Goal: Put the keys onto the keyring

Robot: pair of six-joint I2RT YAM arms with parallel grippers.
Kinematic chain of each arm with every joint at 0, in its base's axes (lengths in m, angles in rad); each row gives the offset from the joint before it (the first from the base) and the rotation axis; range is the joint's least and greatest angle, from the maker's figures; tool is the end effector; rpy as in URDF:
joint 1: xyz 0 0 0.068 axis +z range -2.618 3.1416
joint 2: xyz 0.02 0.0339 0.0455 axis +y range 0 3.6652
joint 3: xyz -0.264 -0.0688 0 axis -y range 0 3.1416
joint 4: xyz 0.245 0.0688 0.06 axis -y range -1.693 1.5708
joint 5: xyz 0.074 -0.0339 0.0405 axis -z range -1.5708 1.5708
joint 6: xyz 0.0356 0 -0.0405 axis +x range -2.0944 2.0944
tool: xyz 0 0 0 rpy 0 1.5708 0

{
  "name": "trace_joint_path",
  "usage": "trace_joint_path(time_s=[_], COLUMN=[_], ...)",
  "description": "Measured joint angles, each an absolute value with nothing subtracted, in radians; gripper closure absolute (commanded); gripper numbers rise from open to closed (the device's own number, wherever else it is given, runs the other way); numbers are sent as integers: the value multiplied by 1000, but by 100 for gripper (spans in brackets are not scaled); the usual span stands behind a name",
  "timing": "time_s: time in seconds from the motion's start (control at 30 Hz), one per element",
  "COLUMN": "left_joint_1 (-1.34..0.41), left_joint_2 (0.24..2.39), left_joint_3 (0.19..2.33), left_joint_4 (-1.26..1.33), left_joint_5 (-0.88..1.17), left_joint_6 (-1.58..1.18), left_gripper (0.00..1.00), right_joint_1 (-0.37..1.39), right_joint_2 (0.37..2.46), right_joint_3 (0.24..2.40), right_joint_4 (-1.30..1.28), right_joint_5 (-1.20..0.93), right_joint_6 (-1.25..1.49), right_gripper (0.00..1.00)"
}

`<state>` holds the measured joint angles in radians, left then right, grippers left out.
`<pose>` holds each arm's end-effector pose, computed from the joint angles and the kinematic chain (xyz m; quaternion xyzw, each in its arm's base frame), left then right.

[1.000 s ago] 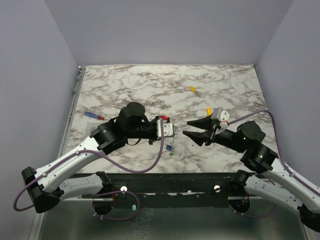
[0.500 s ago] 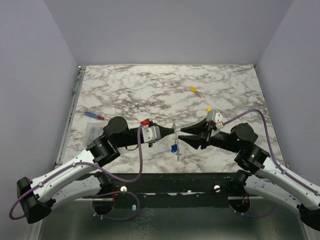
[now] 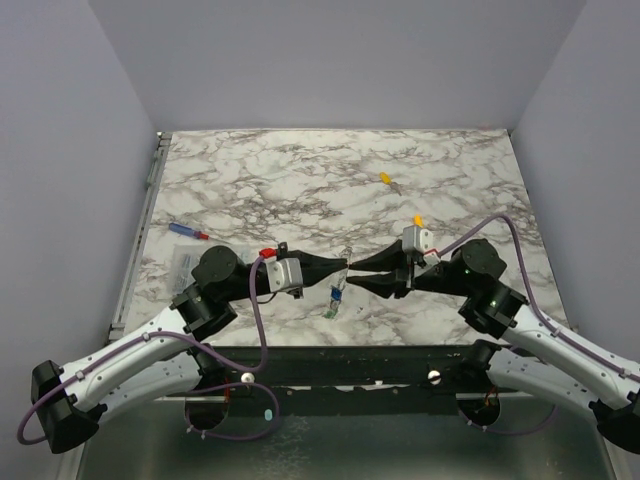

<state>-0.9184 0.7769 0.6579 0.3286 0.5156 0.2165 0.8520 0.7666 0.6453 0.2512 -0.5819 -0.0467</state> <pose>0.0982 -0.1575 0.3509 0.4941 0.4066 -0.4090 0.6505 0.1059 0.1507 0.3400 -0.4687 0.4756 0.4562 0.5882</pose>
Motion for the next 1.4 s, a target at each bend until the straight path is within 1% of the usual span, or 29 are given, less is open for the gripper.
trace_joint_path(time_s=[0.67, 1.1, 1.23, 1.33, 1.4], left_joint_1=[-918, -918, -918, -918, -917], left_joint_2=[770, 770, 770, 770, 770], left_joint_3=[652, 648, 648, 648, 648], left_joint_4=[373, 372, 371, 371, 371], left_joint_5=[535, 553, 553, 554, 553], left_joint_6=[197, 183, 183, 182, 181], left_gripper=[100, 100, 100, 100, 100], right_joint_1=[852, 852, 852, 852, 852], right_joint_2=[774, 766, 767, 773, 779], right_joint_3=[705, 762, 764, 767, 768], right_joint_4=[195, 106, 99, 94, 93], right_joint_5=[-607, -548, -546, -547, -548], right_joint_6=[-87, -152, -159, -160, -159], right_gripper=[68, 67, 71, 78, 79])
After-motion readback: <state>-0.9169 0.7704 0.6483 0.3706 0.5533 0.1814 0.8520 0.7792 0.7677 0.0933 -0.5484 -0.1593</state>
